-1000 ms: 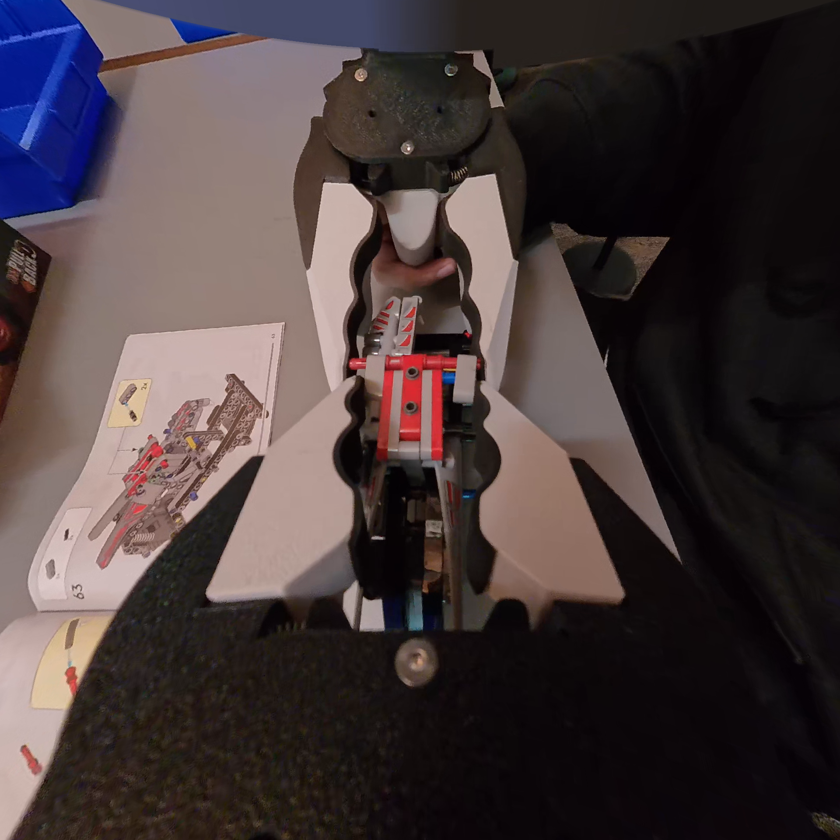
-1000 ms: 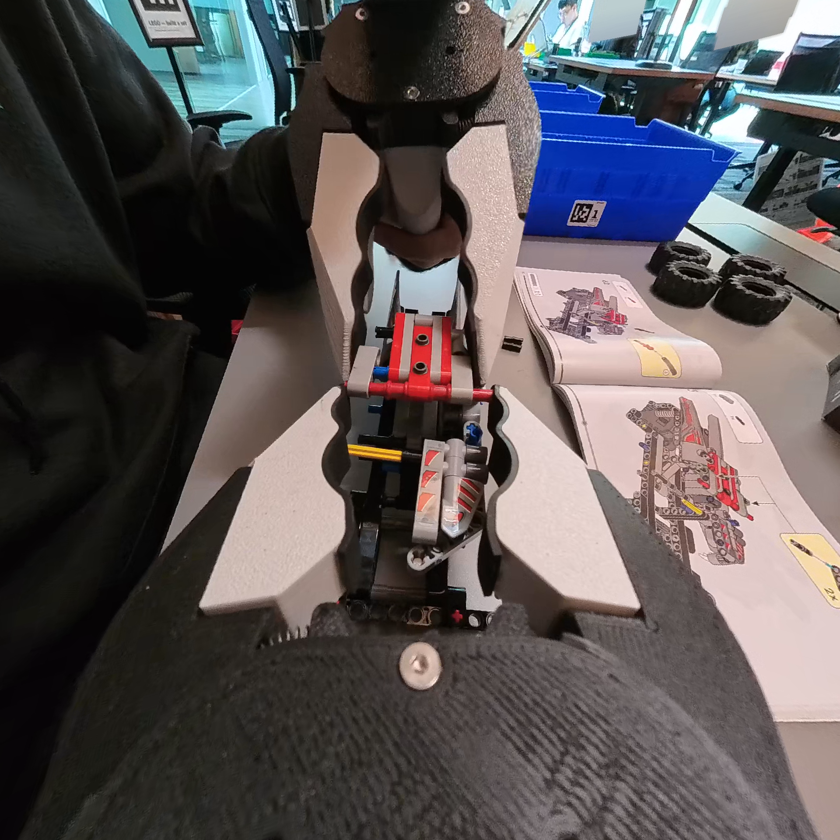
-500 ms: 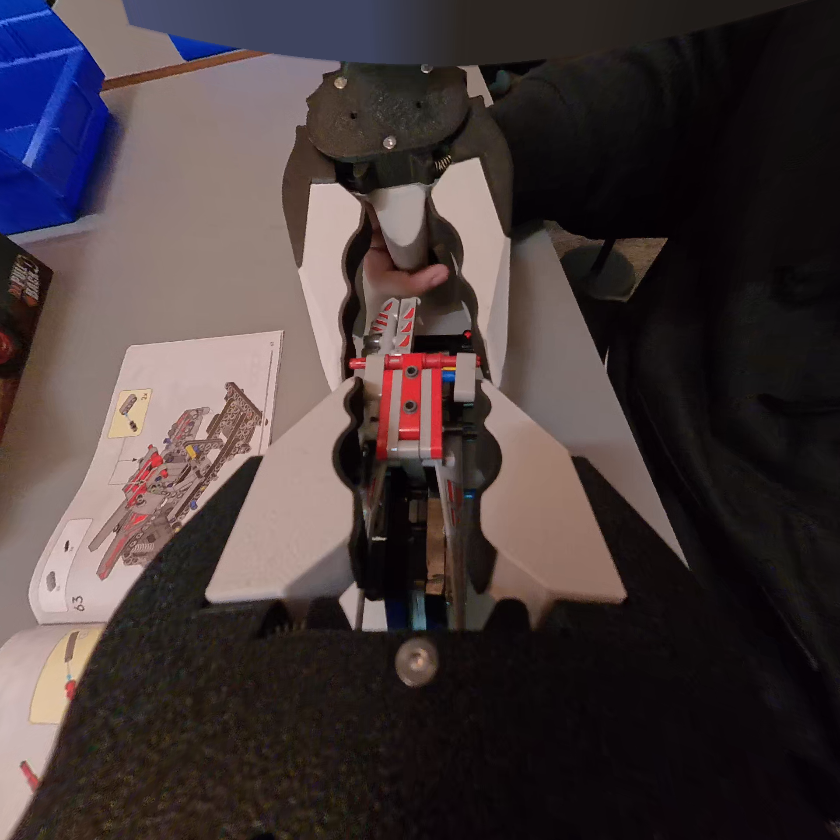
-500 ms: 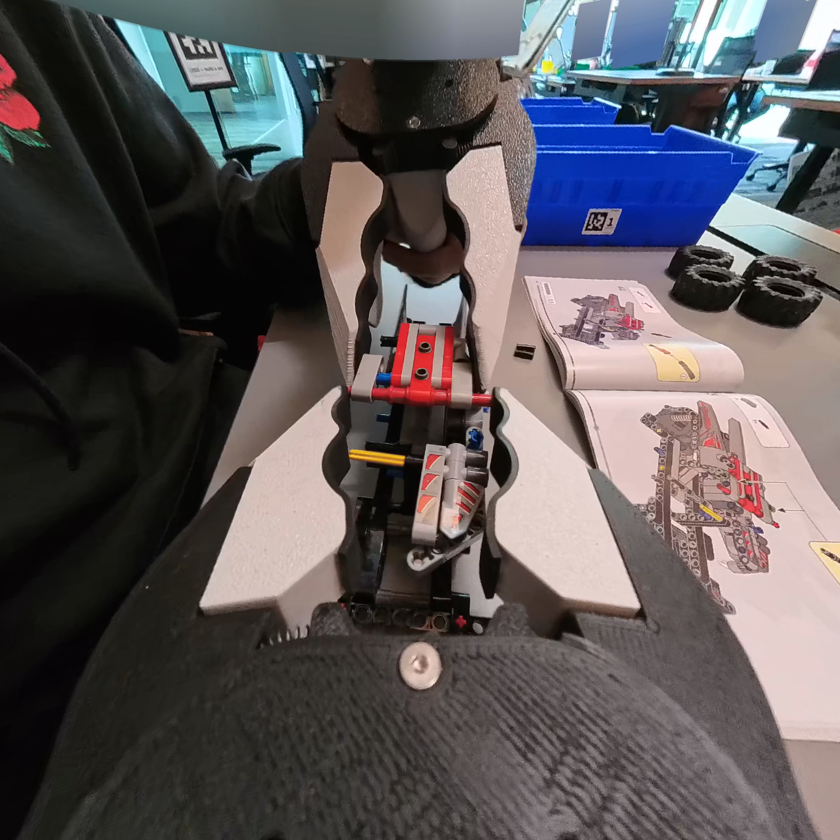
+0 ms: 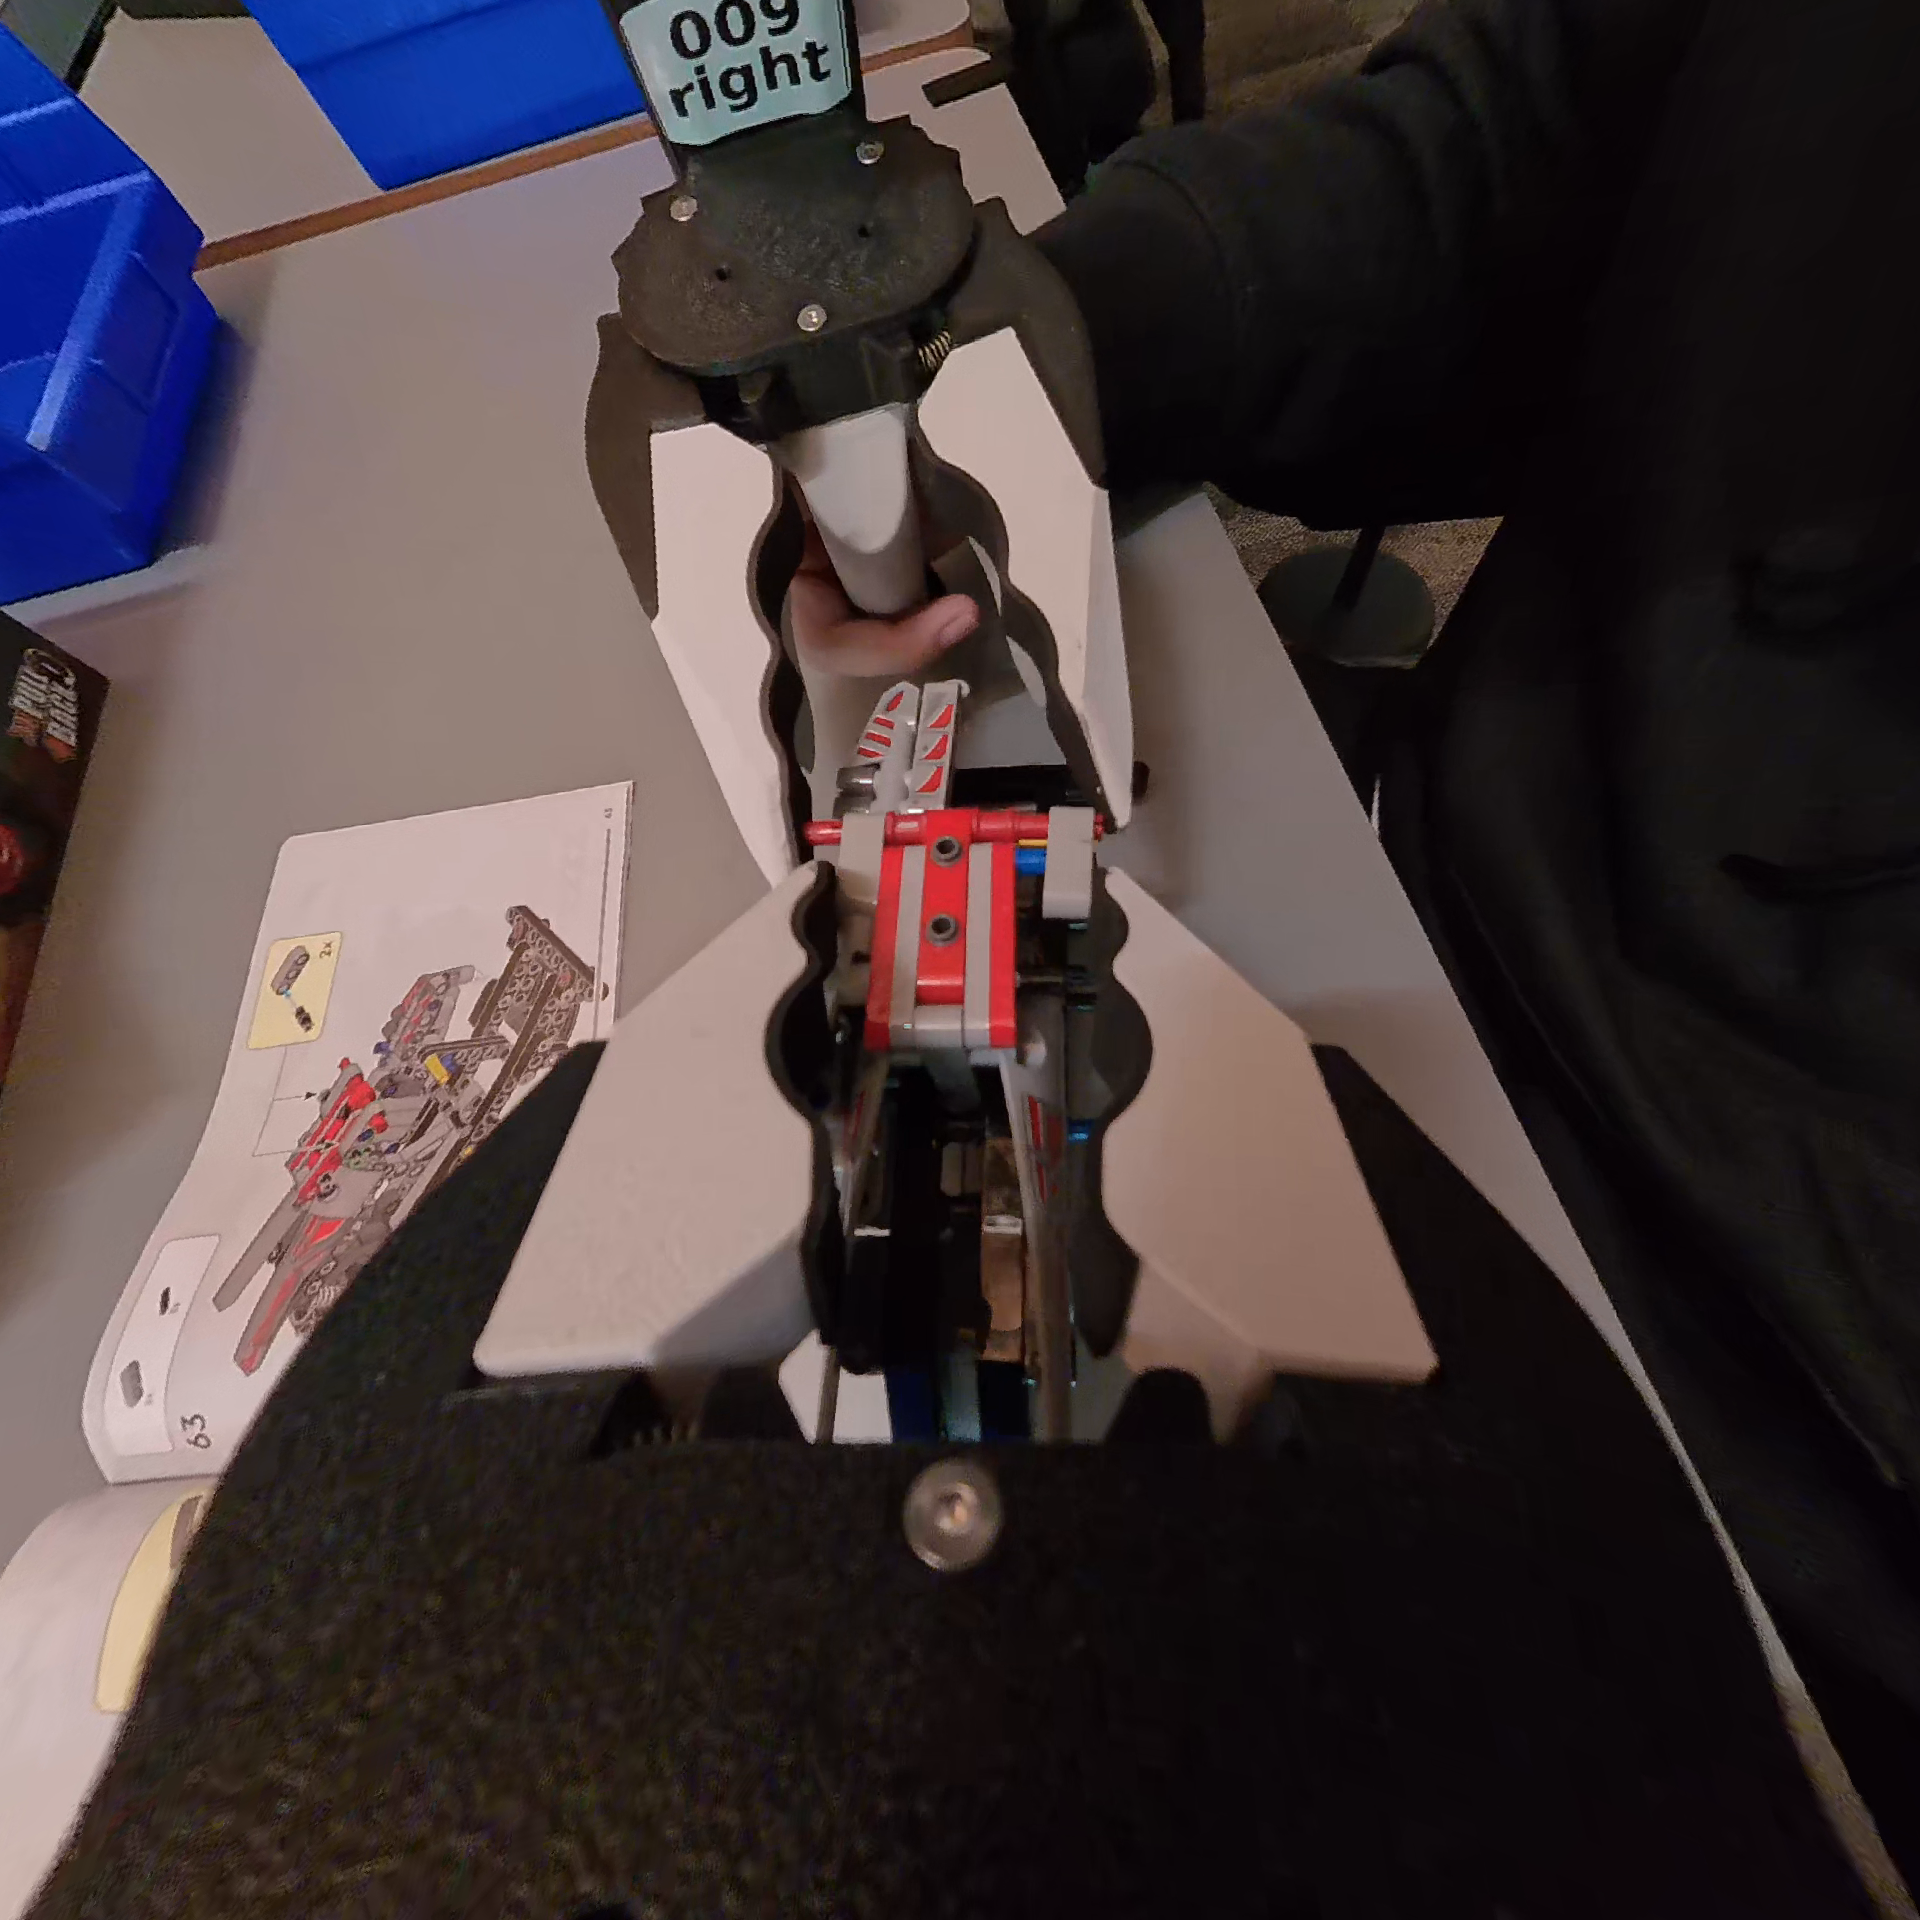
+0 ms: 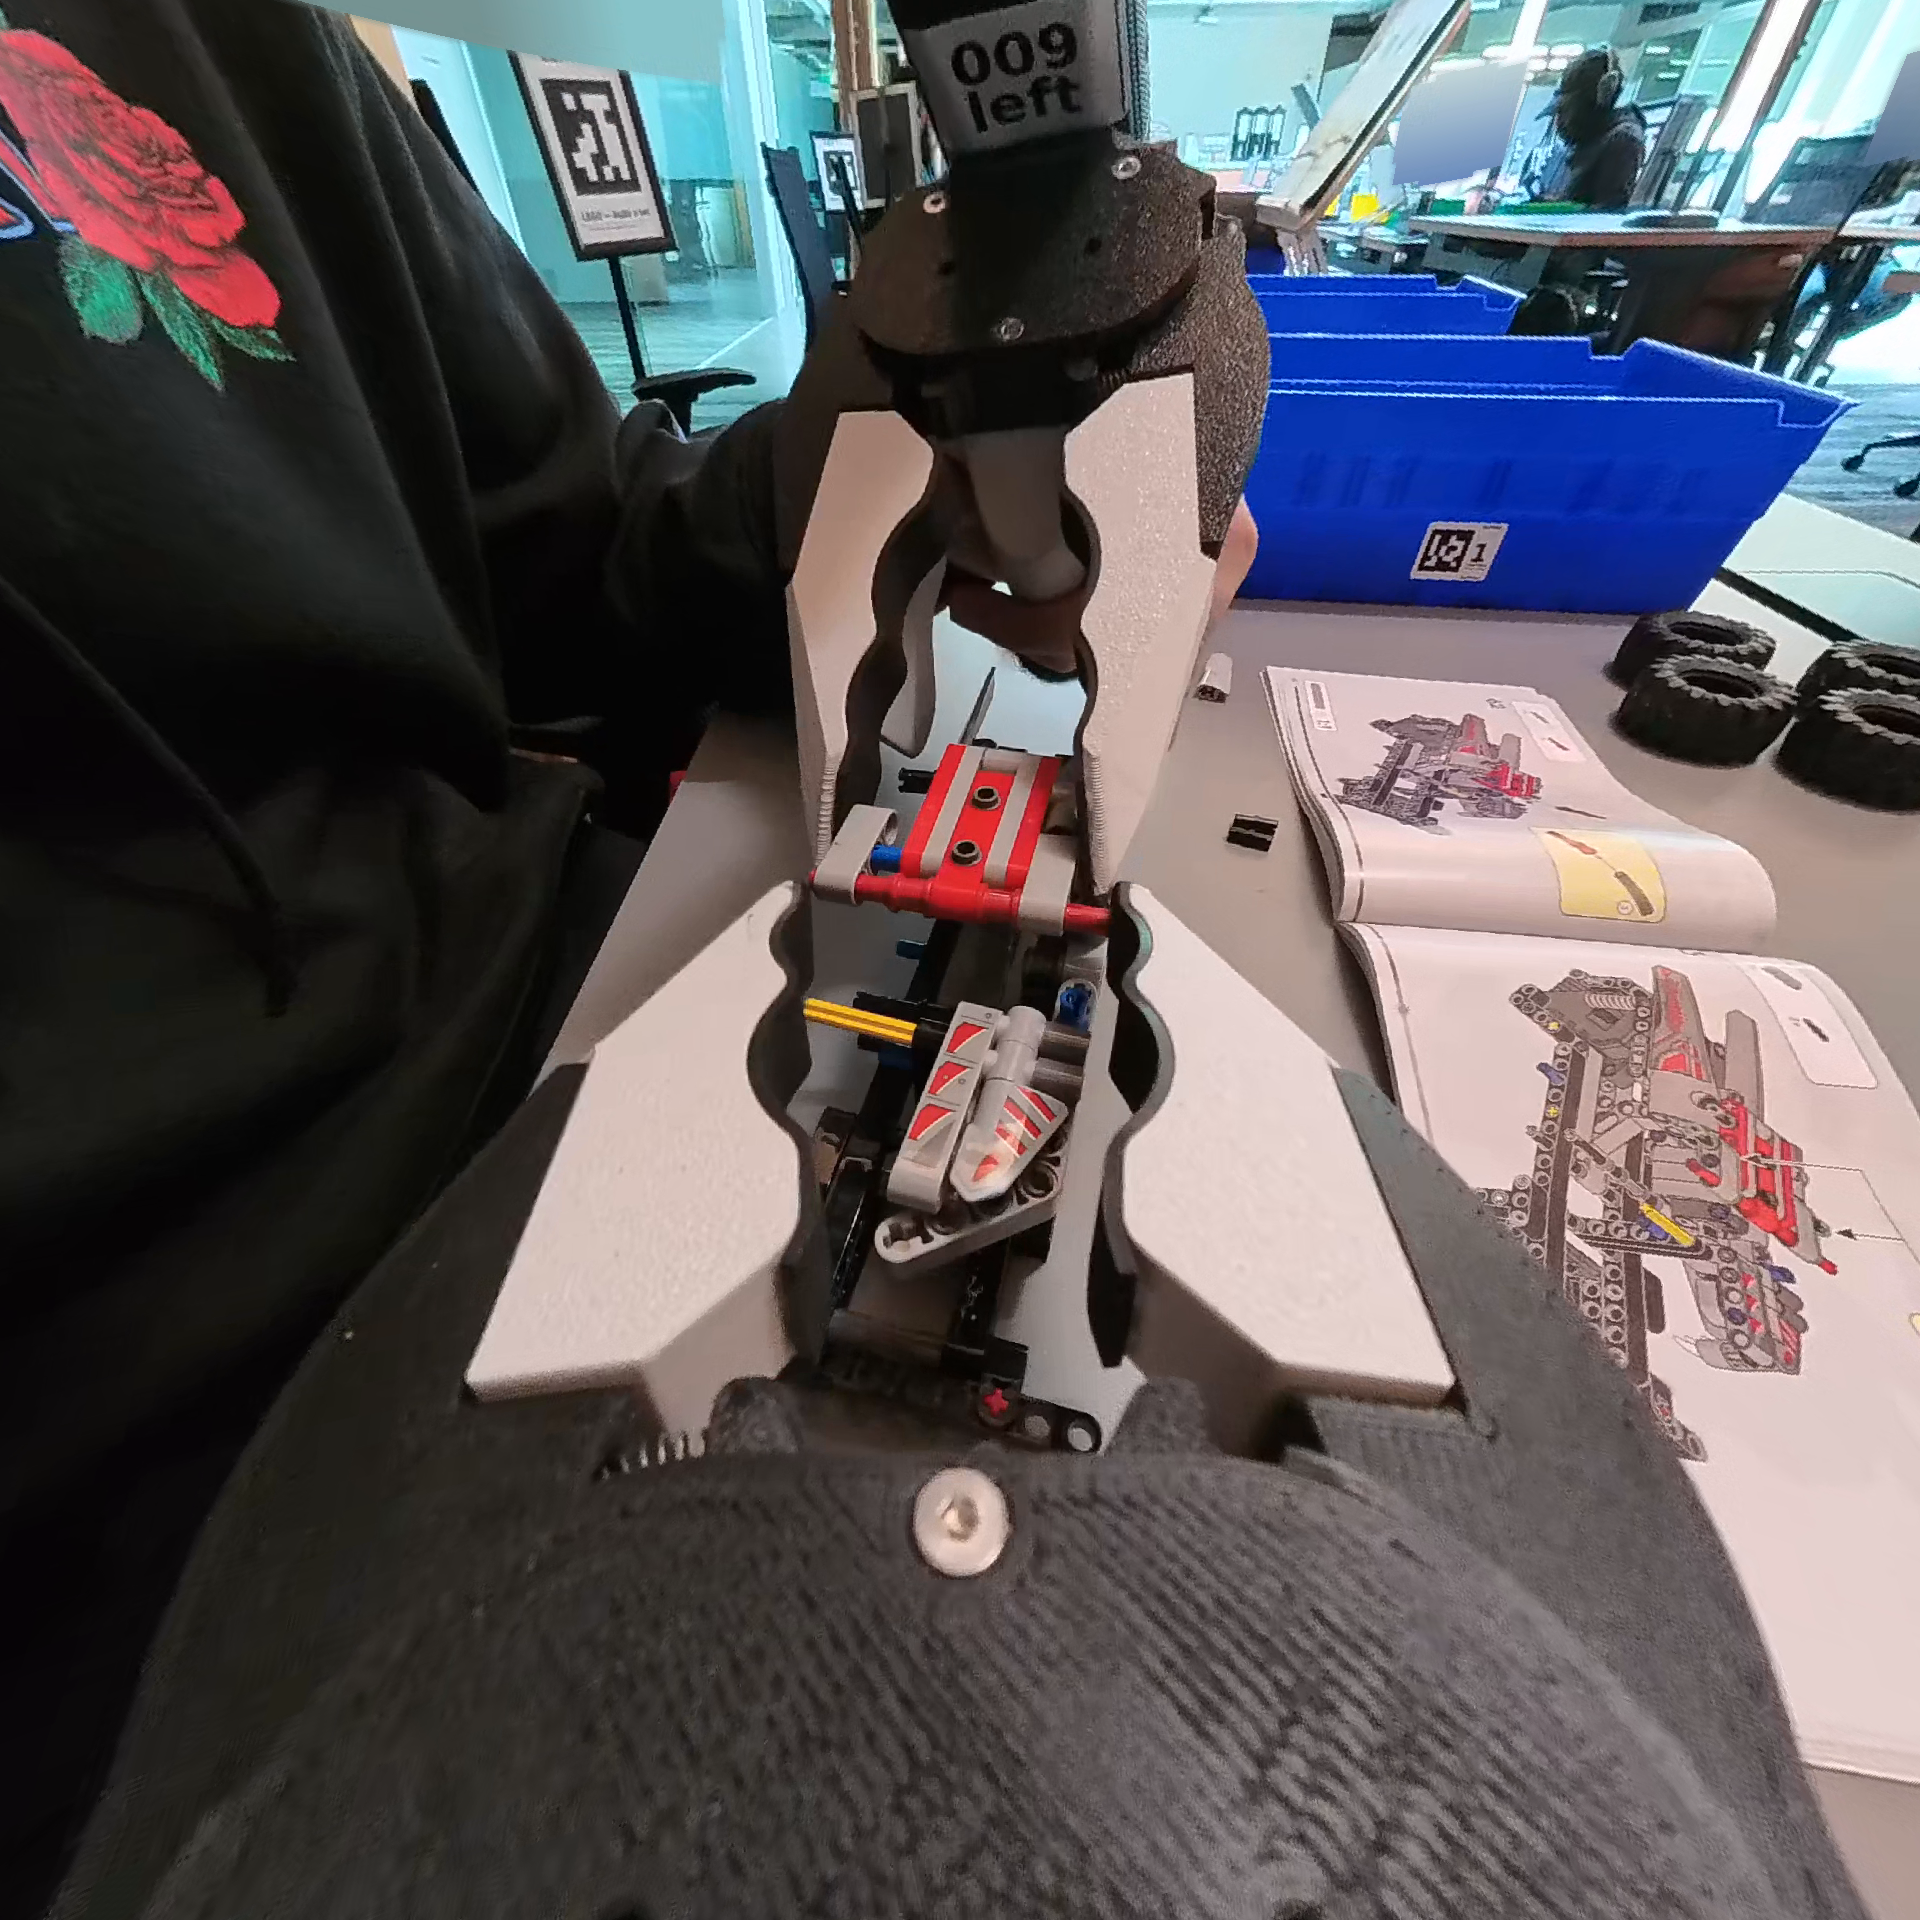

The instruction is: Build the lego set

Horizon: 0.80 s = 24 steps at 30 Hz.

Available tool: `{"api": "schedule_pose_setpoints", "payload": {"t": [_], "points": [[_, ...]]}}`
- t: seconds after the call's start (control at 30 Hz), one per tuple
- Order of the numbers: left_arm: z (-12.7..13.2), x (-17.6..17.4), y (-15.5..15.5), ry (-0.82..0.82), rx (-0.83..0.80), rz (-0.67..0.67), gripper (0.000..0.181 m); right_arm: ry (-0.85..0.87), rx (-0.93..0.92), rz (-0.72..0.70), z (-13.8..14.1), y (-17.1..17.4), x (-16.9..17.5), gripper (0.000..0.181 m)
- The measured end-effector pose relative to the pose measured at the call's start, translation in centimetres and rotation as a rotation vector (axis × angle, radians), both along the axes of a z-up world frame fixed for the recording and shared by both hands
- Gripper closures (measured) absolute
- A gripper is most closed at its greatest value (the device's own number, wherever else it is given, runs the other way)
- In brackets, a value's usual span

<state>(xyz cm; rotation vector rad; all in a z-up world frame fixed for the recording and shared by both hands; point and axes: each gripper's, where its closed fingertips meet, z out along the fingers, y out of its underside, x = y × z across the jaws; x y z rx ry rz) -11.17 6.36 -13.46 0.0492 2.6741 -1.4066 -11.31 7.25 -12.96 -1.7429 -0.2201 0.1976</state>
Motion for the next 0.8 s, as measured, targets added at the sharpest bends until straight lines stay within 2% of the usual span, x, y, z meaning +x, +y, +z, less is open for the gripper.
{"api": "schedule_pose_setpoints", "payload": {"t": [0.8], "points": [[0.06, -0.09, -0.01, -0.014, -0.019, -0.022, 0.135, 0.026, 0.001, 0.020, 0.08, -0.12, 0.08, 0.128]]}}
